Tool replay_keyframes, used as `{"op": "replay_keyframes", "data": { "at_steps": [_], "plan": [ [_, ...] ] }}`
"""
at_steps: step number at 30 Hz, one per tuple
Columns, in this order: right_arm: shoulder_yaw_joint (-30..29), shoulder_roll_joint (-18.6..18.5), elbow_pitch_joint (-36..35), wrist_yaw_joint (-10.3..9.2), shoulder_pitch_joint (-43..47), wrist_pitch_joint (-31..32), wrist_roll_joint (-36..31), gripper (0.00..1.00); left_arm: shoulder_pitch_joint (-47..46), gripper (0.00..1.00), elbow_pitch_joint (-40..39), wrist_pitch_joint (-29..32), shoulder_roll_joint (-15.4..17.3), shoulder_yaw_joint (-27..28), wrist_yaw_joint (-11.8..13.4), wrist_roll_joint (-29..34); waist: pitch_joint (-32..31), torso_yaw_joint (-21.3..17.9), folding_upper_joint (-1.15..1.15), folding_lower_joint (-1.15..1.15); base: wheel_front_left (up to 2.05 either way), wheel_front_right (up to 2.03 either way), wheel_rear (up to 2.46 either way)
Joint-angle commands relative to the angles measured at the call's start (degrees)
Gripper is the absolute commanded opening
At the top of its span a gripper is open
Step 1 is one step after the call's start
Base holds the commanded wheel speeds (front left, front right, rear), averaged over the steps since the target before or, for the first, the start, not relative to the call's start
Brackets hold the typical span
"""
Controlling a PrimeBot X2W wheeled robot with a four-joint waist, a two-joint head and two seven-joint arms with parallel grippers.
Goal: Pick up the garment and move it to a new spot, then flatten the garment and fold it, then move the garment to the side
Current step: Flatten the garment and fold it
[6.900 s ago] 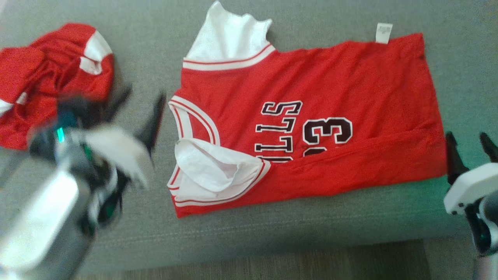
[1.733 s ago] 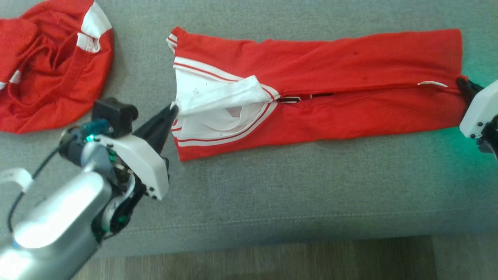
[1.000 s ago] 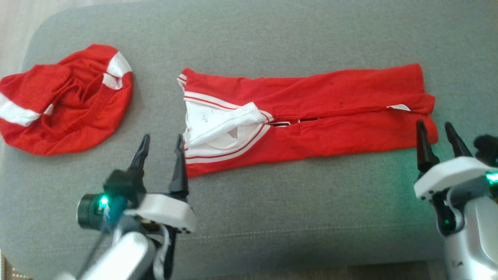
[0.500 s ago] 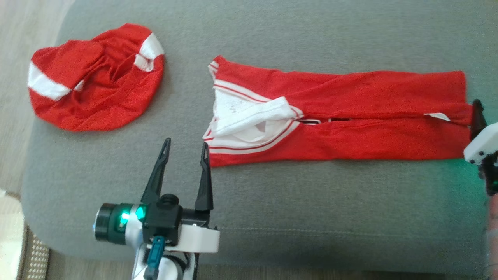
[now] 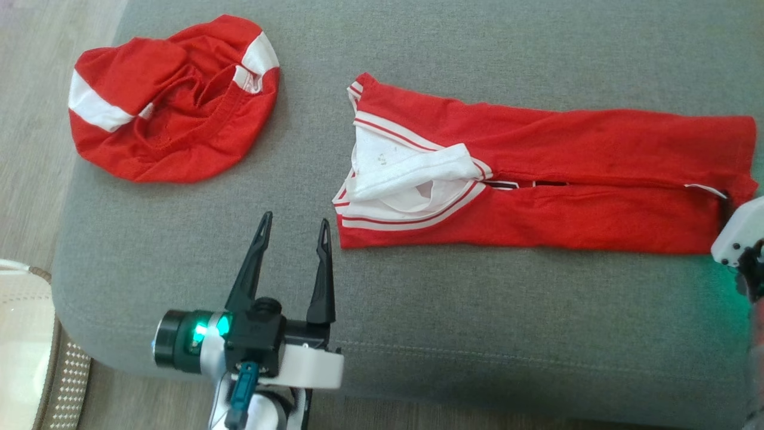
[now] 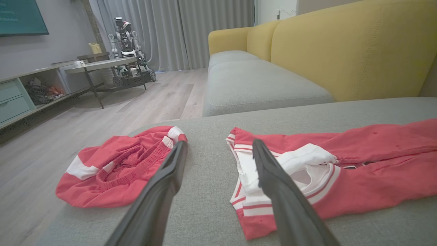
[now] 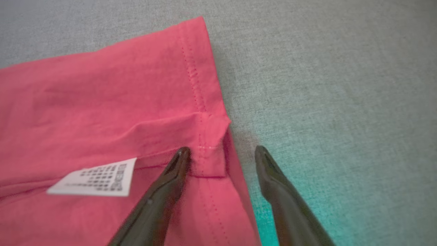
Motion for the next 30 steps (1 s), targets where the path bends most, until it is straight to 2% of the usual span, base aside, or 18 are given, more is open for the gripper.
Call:
{"op": "replay_keyframes", "data": {
  "at_steps": [1, 2, 4, 5, 6, 13, 19, 27, 30],
  "plan": [
    [0.9, -0.8, -0.2, -0.02, -1.1, 0.6, -0.7, 0.93, -0.7, 1.00, -1.5, -0.7, -0.1, 2.6, -0.2, 0.7, -0.1, 0.0, 0.00, 0.00, 0.00, 0.00, 0.00],
    [0.7, -0.8, 0.7, -0.02, -1.3, 0.9, -1.0, 0.80, -0.7, 1.00, -1.4, -0.7, -0.2, 2.8, -0.4, 0.8, -0.1, -0.1, 0.00, 0.00, 0.00, 0.00, 0.00],
    [0.4, -0.7, 2.5, -0.02, -1.6, 1.8, -1.4, 0.42, -0.5, 1.00, -1.3, -0.7, -0.4, 3.2, -0.8, 1.1, -0.1, -0.2, 0.00, 0.00, 0.00, 0.00, 0.00],
    [0.3, -0.7, 3.4, -0.02, -1.8, 2.2, -1.4, 0.15, -0.4, 1.00, -1.3, -0.7, -0.6, 3.4, -1.0, 1.2, -0.1, -0.3, 0.00, 0.00, 0.00, 0.00, 0.00],
    [0.3, -0.6, 4.1, -0.02, -2.1, 2.3, -1.3, 0.00, -0.4, 1.00, -1.2, -0.7, -0.7, 3.5, -1.2, 1.4, -0.1, -0.5, 0.00, 0.00, 0.00, 0.00, 0.00],
    [0.2, -2.1, 4.1, -0.02, -3.8, -1.5, -3.9, 0.00, -0.4, 1.00, -0.9, -0.7, -1.3, 4.9, -2.6, 1.8, 0.2, -3.2, 0.00, 0.00, 0.00, 0.00, 0.00],
    [3.7, -3.6, -0.2, -0.02, -5.8, -3.7, -8.8, 0.00, -0.2, 1.00, -1.2, -0.7, -1.7, 5.9, -3.5, 2.4, 0.4, -7.7, 0.00, 0.00, 0.00, 0.00, 0.00],
    [7.3, -8.0, -8.4, -0.02, -7.7, -0.4, -10.6, 0.00, -0.2, 1.00, -1.1, -0.7, -2.2, 6.5, -4.6, 3.2, -0.1, -12.0, 0.00, 0.00, 0.00, 0.00, 0.00],
    [9.3, -8.0, -11.2, -0.02, -8.2, 1.3, -9.8, 0.00, -0.1, 1.00, -0.9, -0.7, -2.3, 6.6, -5.1, 3.3, -0.4, -12.6, 0.00, 0.00, 0.00, 0.00, 0.00]
  ]
}}
